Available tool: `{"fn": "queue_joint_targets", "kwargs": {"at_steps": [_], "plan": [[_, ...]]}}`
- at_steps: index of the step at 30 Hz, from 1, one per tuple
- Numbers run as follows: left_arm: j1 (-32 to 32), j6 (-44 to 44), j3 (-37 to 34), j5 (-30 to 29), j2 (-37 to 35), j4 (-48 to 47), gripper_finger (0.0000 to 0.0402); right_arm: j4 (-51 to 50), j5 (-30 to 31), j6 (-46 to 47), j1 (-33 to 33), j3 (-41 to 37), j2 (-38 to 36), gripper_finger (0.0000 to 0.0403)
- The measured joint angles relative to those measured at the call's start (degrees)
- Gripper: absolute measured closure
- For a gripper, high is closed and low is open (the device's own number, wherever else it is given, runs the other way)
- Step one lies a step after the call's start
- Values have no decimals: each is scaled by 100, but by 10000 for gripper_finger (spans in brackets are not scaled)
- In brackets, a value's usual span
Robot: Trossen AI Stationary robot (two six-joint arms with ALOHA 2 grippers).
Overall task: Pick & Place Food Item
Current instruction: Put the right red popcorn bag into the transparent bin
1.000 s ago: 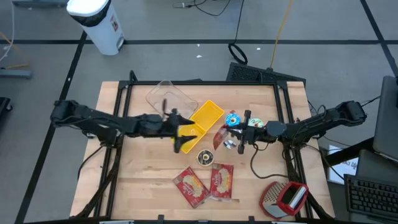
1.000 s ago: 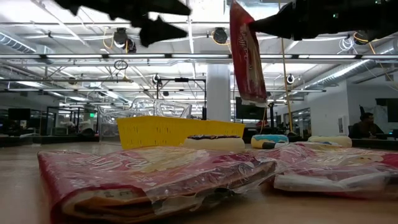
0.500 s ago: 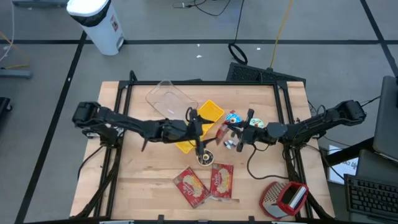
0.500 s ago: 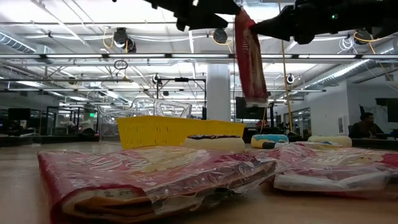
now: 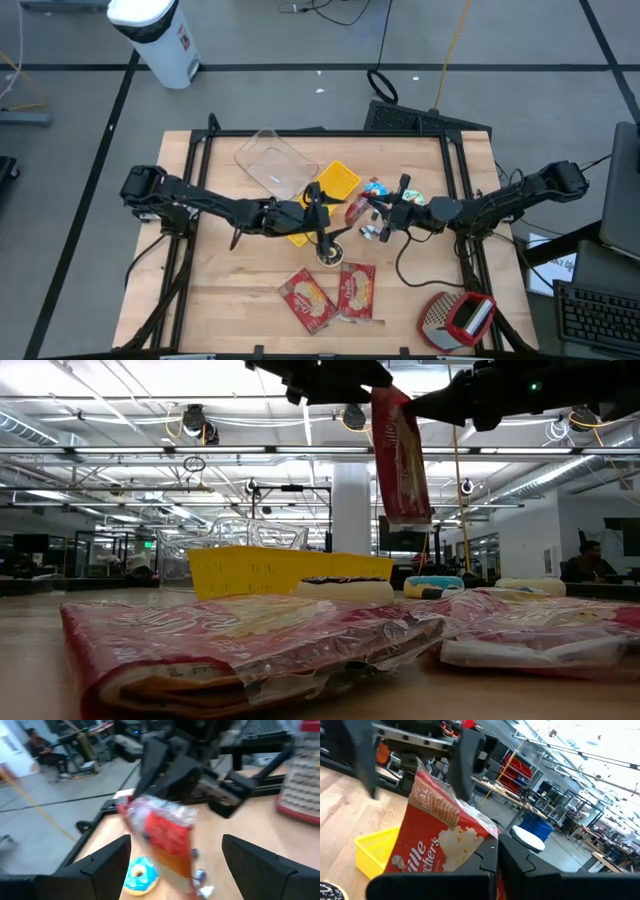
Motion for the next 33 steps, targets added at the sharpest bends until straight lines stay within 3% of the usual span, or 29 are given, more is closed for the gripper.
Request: {"fn": "queue_joint_targets", "kwargs": {"at_steps": [6,25,29,33], "plan": [[176,-52,0,47,3,375,92,-2,-2,22,0,0,0,403],[403,-1011,0,151,42,198,94,-2,0,26,-2,0,0,403],[472,-1147,0,223,42,179,128,-2,2,26,-2,0,0,403],[610,-1537,0,548,42,154,194,-4,3,26,-2,0,0,403]]}}
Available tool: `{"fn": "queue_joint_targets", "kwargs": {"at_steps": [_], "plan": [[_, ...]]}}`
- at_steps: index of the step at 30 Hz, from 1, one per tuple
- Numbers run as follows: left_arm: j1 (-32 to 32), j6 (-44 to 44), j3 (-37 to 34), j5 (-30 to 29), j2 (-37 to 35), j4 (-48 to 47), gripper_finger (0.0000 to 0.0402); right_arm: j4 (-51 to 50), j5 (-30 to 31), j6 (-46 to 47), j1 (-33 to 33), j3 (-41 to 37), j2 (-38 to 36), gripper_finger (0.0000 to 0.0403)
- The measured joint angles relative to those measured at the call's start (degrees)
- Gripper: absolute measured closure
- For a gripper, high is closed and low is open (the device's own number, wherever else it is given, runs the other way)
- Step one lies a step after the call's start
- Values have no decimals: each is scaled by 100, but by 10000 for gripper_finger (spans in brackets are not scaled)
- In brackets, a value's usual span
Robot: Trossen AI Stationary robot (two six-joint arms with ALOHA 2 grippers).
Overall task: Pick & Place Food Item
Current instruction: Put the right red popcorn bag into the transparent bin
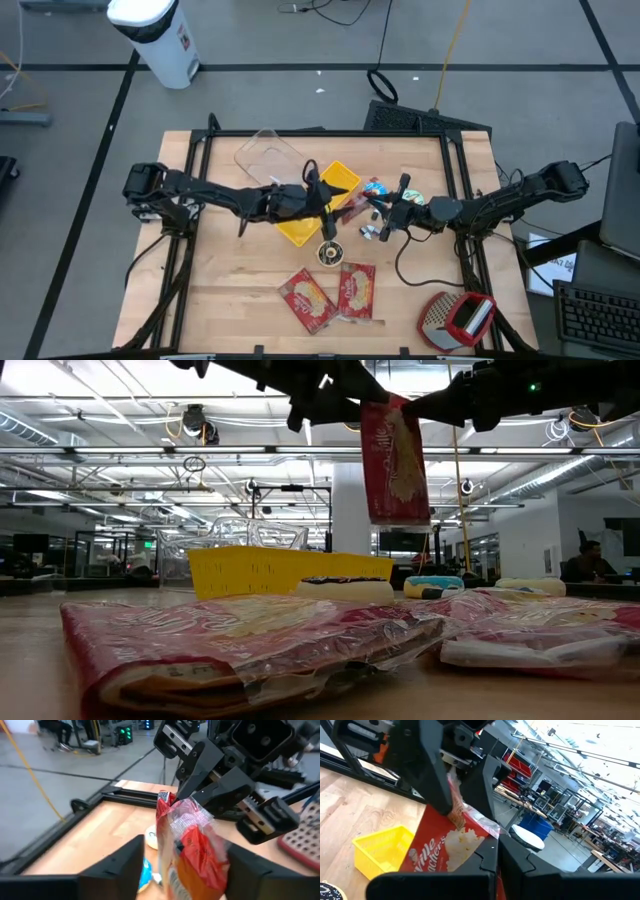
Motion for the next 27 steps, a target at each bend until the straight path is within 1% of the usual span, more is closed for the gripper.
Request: {"fn": "queue_joint_targets", "kwargs": {"at_steps": [5,11,12,14,16,18,20,23,26,27], "plan": [[207,-376,-1,487,0,1,281,-2,3,0,-1,-1,0,403],[290,-222,-2,536,0,-2,386,-9,1,9,-2,-2,0,403],[290,-163,-4,527,-29,-13,392,-9,-2,59,-2,-2,0,403],[280,-21,-4,427,-76,-68,392,11,-12,269,-2,-2,2,403],[226,117,0,128,-143,-258,396,42,-12,542,-2,-2,2,400],[169,164,-17,-284,-260,-639,397,90,-20,676,2,-2,-1,387],[133,174,-17,-572,-400,-797,397,125,-29,694,6,-1,-4,366],[123,228,-117,-898,-789,-1128,398,109,5,700,4,-2,-2,322],[166,162,-394,-1158,-1361,-1329,399,166,21,710,3,-2,-7,276],[184,152,-504,-1233,-1553,-1245,399,161,14,724,4,-2,-4,263]]}}
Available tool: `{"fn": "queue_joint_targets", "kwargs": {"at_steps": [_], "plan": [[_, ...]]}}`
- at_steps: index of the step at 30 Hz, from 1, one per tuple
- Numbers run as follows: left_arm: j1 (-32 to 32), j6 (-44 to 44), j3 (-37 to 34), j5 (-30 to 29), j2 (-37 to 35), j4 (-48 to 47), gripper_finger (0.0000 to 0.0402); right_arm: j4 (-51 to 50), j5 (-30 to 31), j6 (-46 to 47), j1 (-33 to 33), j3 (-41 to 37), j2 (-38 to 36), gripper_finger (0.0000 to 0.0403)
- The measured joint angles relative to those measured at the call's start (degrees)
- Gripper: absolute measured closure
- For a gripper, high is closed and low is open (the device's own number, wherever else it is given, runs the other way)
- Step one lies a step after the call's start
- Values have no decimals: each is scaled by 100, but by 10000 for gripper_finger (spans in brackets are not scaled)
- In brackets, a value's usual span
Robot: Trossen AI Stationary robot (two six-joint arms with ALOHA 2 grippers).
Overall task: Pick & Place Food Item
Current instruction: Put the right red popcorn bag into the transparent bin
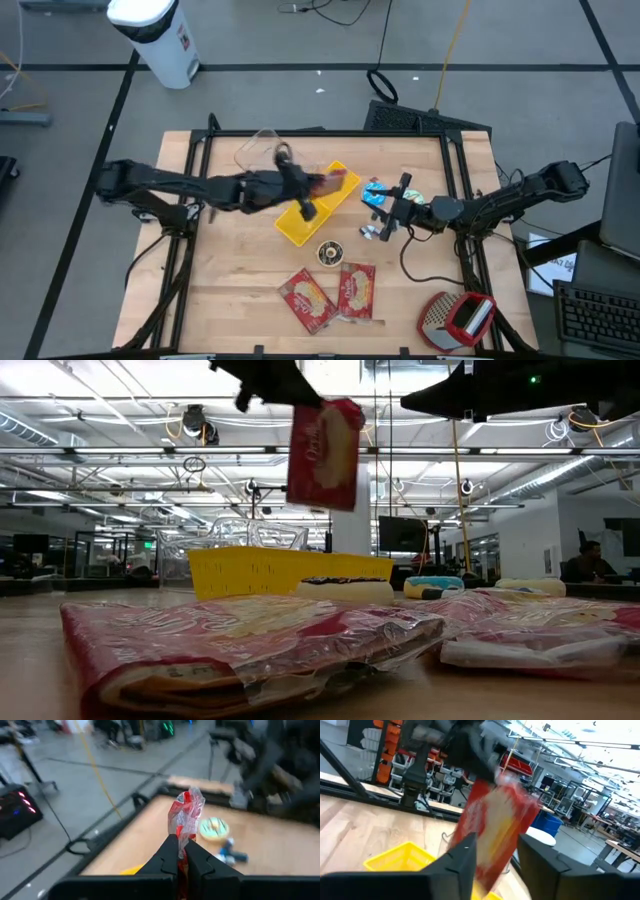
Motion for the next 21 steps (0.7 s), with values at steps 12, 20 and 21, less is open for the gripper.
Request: {"fn": "queue_joint_targets", "kwargs": {"at_steps": [12,20,21], "plan": [[406,-622,-2133,-1446,-2415,476,400,97,-20,72,-2,0,0,195],[775,-1621,-3503,-1252,-2600,1611,400,182,-24,160,-2,0,0,203],[829,-1754,-3629,-1215,-2556,1758,400,191,-30,161,-2,0,0,203]]}}
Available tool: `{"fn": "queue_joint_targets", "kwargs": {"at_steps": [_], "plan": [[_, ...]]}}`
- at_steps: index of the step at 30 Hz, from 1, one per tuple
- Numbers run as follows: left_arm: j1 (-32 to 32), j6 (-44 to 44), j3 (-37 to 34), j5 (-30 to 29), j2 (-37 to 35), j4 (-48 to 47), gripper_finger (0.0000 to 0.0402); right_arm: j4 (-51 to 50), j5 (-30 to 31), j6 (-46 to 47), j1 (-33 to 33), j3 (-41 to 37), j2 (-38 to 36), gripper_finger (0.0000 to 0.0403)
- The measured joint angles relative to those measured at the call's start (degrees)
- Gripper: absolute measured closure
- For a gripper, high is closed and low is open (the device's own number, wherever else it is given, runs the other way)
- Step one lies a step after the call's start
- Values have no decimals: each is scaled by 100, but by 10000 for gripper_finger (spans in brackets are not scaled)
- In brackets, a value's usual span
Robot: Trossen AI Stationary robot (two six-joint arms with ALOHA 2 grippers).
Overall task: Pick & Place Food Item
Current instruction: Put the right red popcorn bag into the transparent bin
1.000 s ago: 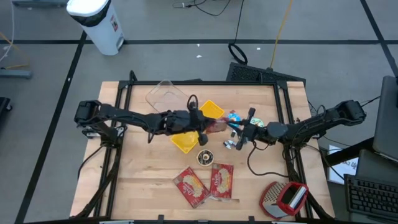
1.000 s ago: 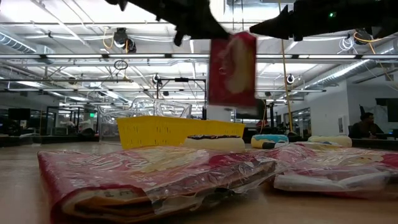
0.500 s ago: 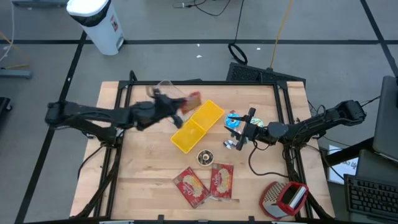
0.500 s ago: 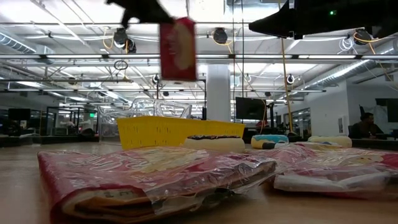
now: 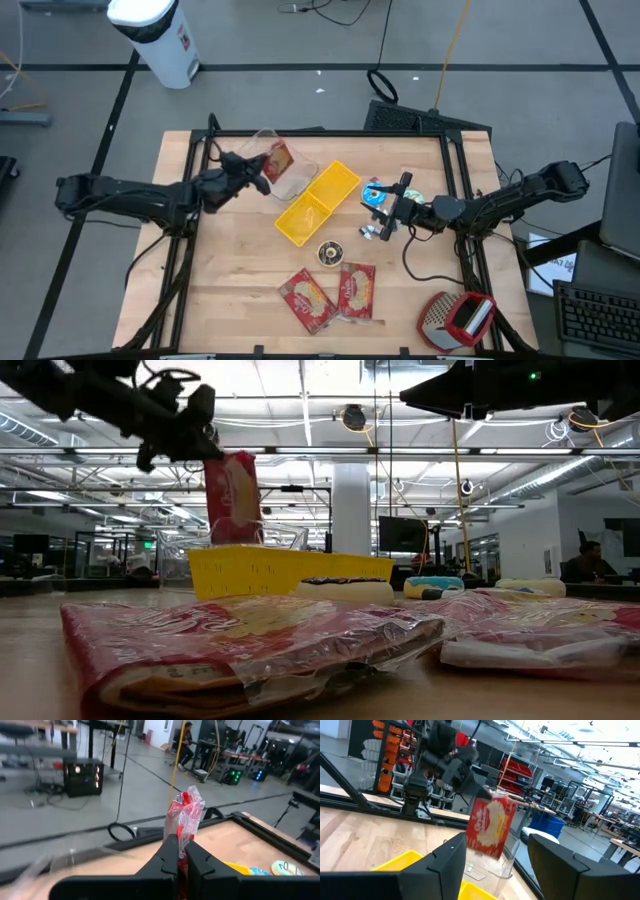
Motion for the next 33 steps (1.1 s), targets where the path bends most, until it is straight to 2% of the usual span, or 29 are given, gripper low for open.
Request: {"fn": "queue_joint_targets", "kwargs": {"at_steps": [4,10,17,24,33], "plan": [[126,-454,-325,229,339,501,400,25,-5,11,-1,0,0,202],[200,-768,-342,716,1106,1260,400,33,-2,15,-11,0,0,206],[200,-944,-342,746,1842,1601,400,31,4,17,-11,0,0,204],[196,-960,-340,604,1956,1578,397,13,4,15,-11,0,0,208],[196,-244,-340,574,1956,1552,395,9,6,15,-11,0,0,210]]}}
